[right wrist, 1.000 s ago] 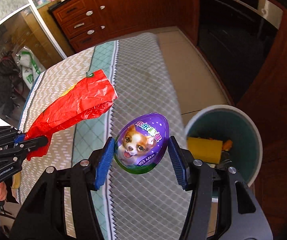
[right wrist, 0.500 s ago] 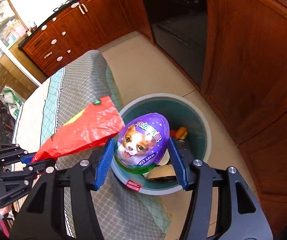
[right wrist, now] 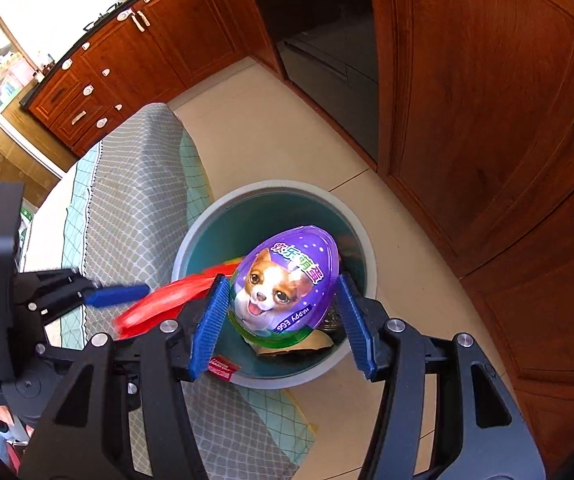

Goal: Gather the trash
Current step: 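Carry wrapper and egg over the teal bin and open both tools to drop them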

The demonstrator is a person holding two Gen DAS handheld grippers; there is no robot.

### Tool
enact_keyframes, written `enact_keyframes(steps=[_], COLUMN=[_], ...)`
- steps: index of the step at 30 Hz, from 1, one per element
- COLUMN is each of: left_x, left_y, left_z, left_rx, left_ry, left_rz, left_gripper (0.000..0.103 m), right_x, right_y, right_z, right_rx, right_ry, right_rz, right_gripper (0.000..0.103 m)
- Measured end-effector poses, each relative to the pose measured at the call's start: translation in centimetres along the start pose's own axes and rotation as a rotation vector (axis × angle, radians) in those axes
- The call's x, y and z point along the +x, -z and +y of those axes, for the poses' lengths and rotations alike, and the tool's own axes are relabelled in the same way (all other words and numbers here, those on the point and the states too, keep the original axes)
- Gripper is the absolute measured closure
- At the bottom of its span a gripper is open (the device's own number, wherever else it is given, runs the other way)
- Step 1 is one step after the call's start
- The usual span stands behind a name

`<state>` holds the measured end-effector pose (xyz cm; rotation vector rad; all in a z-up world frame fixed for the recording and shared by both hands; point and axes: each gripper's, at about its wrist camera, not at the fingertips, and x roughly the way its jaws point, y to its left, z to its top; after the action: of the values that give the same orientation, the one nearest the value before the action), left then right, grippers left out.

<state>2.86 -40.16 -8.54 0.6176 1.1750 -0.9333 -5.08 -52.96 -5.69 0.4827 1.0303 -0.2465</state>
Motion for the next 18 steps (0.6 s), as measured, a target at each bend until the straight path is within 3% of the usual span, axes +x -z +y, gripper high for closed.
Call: enact_keyframes(steps=[8, 15, 16, 18], left_x=[-0.2, 0.7, 0.8, 1.3], left_y=[0.6, 1.5, 1.6, 1.5], left_z=[1.5, -0.2, -0.6, -1.1], left_rx=[-0.044, -0.046, -0.041, -0.038], left_ry=[0.040, 0.184, 0.198, 0.234], left_rz=[-0.041, -0.010, -0.014, 0.000], left_gripper=[0.032, 0.031, 0.034, 0.062], right_x=[1.4, 2.8, 2.8, 2.7], right_y=[-0.5, -1.0, -1.1, -1.1], right_z=[-0.2, 1.0, 1.1, 1.1], right_rx=[-0.013, -0.042, -0.042, -0.042], right_ry=[0.018, 0.024, 0.027, 0.033], right_rz=[0.033, 0.053, 0.053, 0.052], right_gripper=[0.050, 0.050, 0.050, 0.050])
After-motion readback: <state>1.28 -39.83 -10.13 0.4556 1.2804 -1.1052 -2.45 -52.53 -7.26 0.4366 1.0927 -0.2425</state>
